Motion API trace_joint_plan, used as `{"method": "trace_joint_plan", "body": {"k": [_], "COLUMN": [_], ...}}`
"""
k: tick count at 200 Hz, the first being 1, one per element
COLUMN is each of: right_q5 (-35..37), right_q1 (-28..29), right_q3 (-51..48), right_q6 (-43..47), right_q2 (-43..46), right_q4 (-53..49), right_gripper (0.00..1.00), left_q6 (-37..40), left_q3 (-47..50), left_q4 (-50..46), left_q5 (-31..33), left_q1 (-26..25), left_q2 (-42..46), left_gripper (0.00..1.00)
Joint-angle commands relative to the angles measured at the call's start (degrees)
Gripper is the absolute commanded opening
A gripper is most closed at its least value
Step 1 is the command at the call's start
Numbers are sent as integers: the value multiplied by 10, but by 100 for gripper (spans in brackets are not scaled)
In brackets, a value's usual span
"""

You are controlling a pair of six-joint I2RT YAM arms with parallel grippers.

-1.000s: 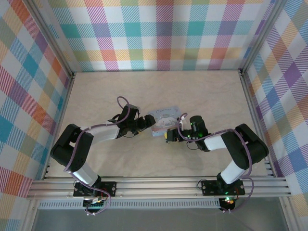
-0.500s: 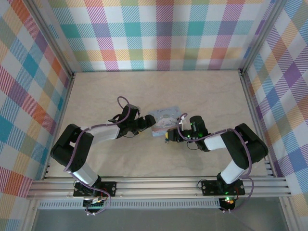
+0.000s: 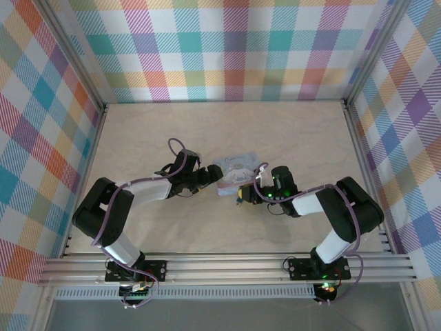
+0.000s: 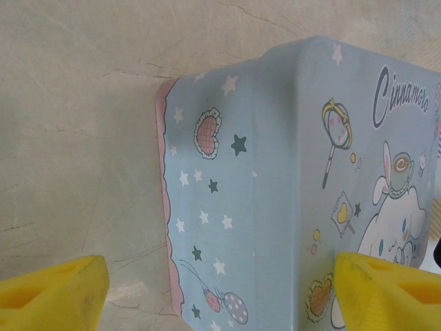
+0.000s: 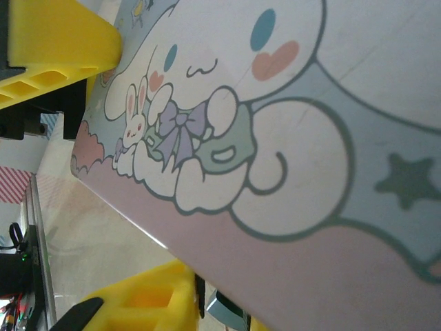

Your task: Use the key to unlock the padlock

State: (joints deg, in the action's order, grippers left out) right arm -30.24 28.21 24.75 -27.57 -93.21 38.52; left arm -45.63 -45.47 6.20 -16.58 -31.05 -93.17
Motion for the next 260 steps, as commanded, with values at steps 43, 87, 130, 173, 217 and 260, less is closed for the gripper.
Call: {"method": "trace_joint_plan", "body": {"k": [43, 87, 130, 173, 217, 260], "right_q5": [0, 10, 23, 34, 44, 69], "right_q1": [3, 3, 2, -7, -14, -22], "right_q3": [-2, -9, -20, -33, -33, -35], "right_q6": [12, 12, 11, -2, -27, -51], "right_q2": [7, 14, 27, 42, 65, 95], "right_q4": [7, 2, -7, -4, -3, -13], "right_gripper": [14, 8, 4, 1, 0, 0], "left_q6": [9, 9, 9, 9, 7, 8], "left_q3": [21, 22, 24, 26, 26, 25], "left_q4": [-98, -98, -98, -98, -106, -108], "left_q5": [21, 22, 26, 26, 33, 36], "left_q1": [-12, -12, -12, -13, -19, -24], "left_q2": [-25, -24, -28, -25, -18, -18], "left_gripper": [84, 84, 84, 84, 84, 84]}}
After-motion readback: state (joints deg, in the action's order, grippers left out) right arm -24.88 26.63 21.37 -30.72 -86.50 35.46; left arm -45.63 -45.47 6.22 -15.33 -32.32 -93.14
